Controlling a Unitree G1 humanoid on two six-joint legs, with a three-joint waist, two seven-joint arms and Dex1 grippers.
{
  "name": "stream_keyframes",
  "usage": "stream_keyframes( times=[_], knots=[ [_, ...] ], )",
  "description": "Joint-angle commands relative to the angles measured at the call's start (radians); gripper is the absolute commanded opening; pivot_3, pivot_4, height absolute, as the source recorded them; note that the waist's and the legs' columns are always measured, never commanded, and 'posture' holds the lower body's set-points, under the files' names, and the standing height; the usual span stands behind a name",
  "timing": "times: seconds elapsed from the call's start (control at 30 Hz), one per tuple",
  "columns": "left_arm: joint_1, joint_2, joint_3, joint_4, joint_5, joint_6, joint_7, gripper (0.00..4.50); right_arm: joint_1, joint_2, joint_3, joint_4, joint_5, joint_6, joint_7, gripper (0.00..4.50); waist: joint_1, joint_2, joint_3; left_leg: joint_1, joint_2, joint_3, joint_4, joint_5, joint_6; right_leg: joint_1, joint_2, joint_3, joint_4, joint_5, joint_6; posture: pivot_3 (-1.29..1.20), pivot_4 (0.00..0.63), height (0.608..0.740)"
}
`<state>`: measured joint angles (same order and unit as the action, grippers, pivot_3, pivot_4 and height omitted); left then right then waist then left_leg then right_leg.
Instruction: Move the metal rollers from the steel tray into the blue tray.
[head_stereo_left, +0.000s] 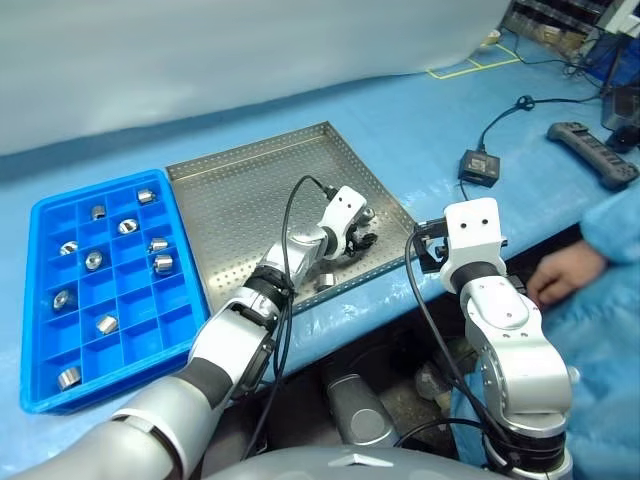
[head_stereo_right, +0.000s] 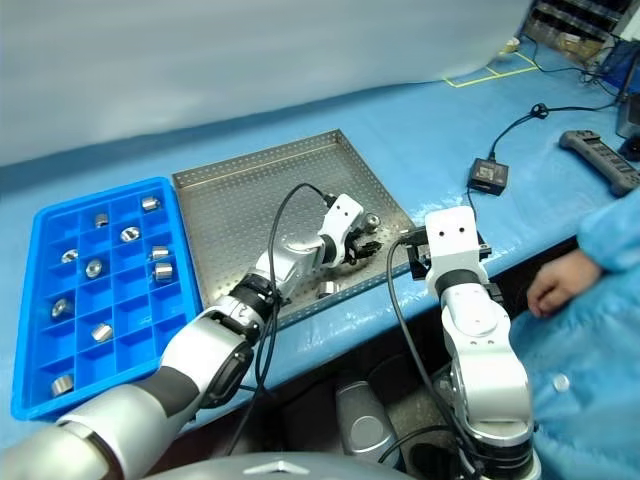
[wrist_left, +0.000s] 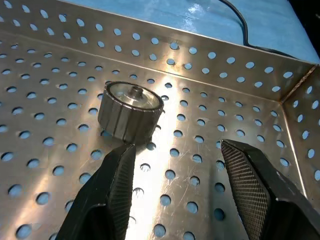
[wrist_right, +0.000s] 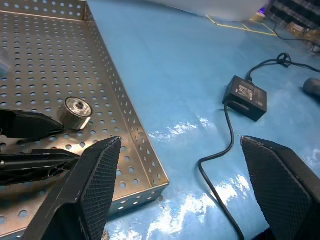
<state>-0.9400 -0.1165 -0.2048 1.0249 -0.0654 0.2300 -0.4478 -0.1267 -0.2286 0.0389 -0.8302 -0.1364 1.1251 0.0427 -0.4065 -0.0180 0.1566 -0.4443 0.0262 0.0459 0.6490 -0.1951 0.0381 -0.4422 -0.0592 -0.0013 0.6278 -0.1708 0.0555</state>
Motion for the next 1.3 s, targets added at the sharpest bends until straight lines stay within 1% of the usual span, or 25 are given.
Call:
stream_keyframes(
  times=[0.03,0.17,0.33,0.43,0.53,0.93,1.13,1.3],
  knots=[
    [-0.039,-0.015,0.027,0.025,0.020,-0.052,0.029,2.95,0.005,0.001,-0.020,-0.037,-0.014,-0.005,-0.014,4.04,-0.017,0.000,0.000,0.000,0.000,0.000,0.000,0.000,0.000,0.000,-0.001,0.000,0.000,0.000,0.001,-0.49,0.150,0.740],
    [-0.045,-0.020,0.061,0.044,0.016,-0.080,0.046,2.95,-0.001,0.004,-0.014,-0.018,-0.010,-0.016,-0.012,4.04,-0.043,0.000,0.000,0.001,-0.001,0.001,0.000,0.001,0.001,0.001,-0.002,0.002,0.000,0.002,0.003,-0.49,0.150,0.740],
    [-0.054,-0.022,0.089,0.062,0.026,-0.100,0.097,2.95,-0.007,0.009,0.001,0.002,-0.008,-0.029,-0.012,4.04,-0.057,-0.001,0.000,0.002,-0.001,0.002,0.000,0.001,0.002,0.002,-0.002,0.003,0.000,0.002,0.004,-0.47,0.150,0.740],
    [-0.067,-0.024,0.113,0.088,0.030,-0.118,0.171,2.95,-0.009,0.011,0.004,0.013,-0.009,-0.036,-0.014,4.04,-0.058,-0.001,0.000,0.003,-0.001,0.002,-0.001,0.001,0.002,0.002,-0.002,0.003,0.000,0.002,0.005,-0.47,0.150,0.740],
    [-0.077,-0.025,0.136,0.101,0.031,-0.133,0.227,2.95,-0.009,0.012,0.005,0.019,-0.011,-0.040,-0.015,4.04,-0.058,-0.001,0.001,0.003,-0.001,0.002,-0.001,0.001,0.002,0.002,-0.002,0.004,-0.001,0.005,0.009,-0.47,0.150,0.740],
    [-0.109,-0.032,0.176,0.146,0.034,-0.166,0.270,2.95,-0.005,0.029,0.033,0.041,-0.014,-0.063,-0.021,4.04,-0.057,-0.001,0.001,0.003,-0.002,0.003,-0.002,0.001,0.002,0.002,-0.002,0.004,-0.001,0.005,0.009,-0.48,0.150,0.740],
    [-0.147,-0.036,0.175,0.206,0.065,-0.184,0.354,2.95,0.003,0.038,0.040,0.042,-0.017,-0.074,-0.025,4.04,-0.060,-0.001,0.001,0.003,-0.002,0.003,-0.002,0.001,0.002,0.002,-0.002,0.004,-0.001,0.005,0.010,-0.50,0.150,0.740],
    [-0.163,-0.041,0.189,0.232,0.073,-0.195,0.371,2.95,0.011,0.039,0.043,0.037,-0.017,-0.078,-0.031,4.04,-0.063,-0.001,0.001,0.003,-0.002,0.003,-0.002,0.001,0.002,0.001,-0.002,0.004,-0.001,0.005,0.010,-0.51,0.150,0.740]
  ],
)
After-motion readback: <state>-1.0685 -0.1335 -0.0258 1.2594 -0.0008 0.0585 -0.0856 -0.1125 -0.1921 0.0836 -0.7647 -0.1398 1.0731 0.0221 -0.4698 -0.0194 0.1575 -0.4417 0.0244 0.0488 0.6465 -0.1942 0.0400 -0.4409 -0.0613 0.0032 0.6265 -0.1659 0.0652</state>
